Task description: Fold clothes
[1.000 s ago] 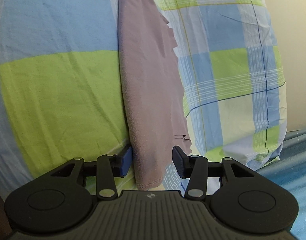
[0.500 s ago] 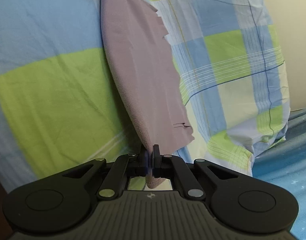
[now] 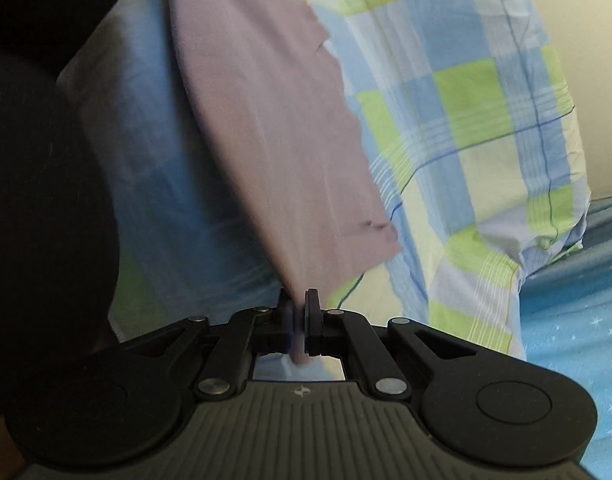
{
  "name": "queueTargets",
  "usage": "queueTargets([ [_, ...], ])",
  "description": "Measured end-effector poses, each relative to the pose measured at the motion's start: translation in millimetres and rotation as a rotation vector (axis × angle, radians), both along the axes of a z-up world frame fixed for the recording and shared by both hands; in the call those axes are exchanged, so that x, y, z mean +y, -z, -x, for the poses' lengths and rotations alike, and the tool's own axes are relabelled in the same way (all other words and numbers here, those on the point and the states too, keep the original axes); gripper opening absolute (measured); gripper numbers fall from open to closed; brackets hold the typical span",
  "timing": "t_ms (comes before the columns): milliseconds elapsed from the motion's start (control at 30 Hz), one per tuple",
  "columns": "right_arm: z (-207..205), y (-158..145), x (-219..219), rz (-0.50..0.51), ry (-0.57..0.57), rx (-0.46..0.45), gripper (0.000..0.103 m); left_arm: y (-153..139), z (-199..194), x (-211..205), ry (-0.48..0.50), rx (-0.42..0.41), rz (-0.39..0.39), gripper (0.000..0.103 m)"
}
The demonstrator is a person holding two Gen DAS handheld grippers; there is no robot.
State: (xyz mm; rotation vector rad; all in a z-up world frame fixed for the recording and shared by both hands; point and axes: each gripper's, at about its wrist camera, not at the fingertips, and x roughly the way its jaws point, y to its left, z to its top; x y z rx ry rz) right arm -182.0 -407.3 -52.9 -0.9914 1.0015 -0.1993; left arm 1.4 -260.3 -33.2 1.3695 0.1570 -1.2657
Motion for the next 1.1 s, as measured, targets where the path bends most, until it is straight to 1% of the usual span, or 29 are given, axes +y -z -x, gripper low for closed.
queueTargets([
  [33, 3, 1, -3, 0.009, 0.018, 0.01, 0.01, 1, -1, 3, -0.017, 0.013, -0.01, 0.012],
  [100, 8, -2, -10, 0.019, 0.058, 0.009, 0.01, -6, -10, 11, -0.059, 0.051, -0.004, 0.014],
  [167, 11, -15, -16, 0.004, 0.107, -0.037, 0.01, -21, -26, 19, -0.111, 0.102, 0.031, 0.014],
  [233, 8, -31, -18, -0.029, 0.145, -0.102, 0.01, -38, -48, 19, -0.173, 0.157, 0.092, 0.018],
  [267, 3, -39, -16, -0.065, 0.152, -0.138, 0.011, -46, -62, 15, -0.202, 0.184, 0.127, 0.019],
  [300, -4, -48, -14, -0.106, 0.153, -0.174, 0.012, -54, -75, 11, -0.232, 0.211, 0.162, 0.02],
  [367, -23, -58, -6, -0.182, 0.124, -0.218, 0.02, -62, -102, -4, -0.283, 0.266, 0.227, 0.021],
  [433, -46, -62, 2, -0.252, 0.086, -0.235, 0.024, -67, -130, -24, -0.326, 0.333, 0.284, 0.023],
  [467, -57, -62, 5, -0.274, 0.07, -0.236, 0.024, -66, -145, -36, -0.343, 0.375, 0.301, 0.025],
  [500, -68, -62, 8, -0.296, 0.055, -0.238, 0.024, -63, -158, -47, -0.356, 0.412, 0.314, 0.029],
  [533, -79, -61, 9, -0.312, 0.041, -0.238, 0.024, -62, -169, -56, -0.363, 0.449, 0.321, 0.034],
  [567, -88, -60, 8, -0.328, 0.032, -0.238, 0.024, -59, -180, -64, -0.367, 0.488, 0.323, 0.036],
  [667, -111, -56, -6, -0.416, 0.051, -0.247, 0.024, -46, -215, -84, -0.38, 0.61, 0.318, 0.037],
  [733, -124, -51, -17, -0.481, 0.071, -0.249, 0.024, -35, -233, -91, -0.394, 0.676, 0.296, 0.033],
  [767, -129, -48, -21, -0.494, 0.073, -0.245, 0.024, -31, -241, -93, -0.4, 0.704, 0.286, 0.032],
  [800, -134, -45, -23, -0.496, 0.07, -0.239, 0.024, -27, -249, -95, -0.407, 0.732, 0.277, 0.022],
  [833, -138, -41, -26, -0.498, 0.066, -0.233, 0.024, -25, -254, -95, -0.411, 0.763, 0.273, 0.003],
  [867, -142, -37, -28, -0.496, 0.061, -0.229, 0.024, -25, -256, -94, -0.41, 0.778, 0.282, 0.0],
  [933, -144, -33, -31, -0.496, 0.053, -0.233, 0.024, -28, -257, -91, -0.391, 0.772, 0.3, 0.0],
  [1000, -145, -30, -32, -0.497, 0.053, -0.246, 0.024, -30, -258, -95, -0.379, 0.732, 0.309, 0.0],
  [1100, -146, -28, -32, -0.501, 0.059, -0.247, 0.024, -24, -259, -107, -0.376, 0.698, 0.285, 0.0],
])
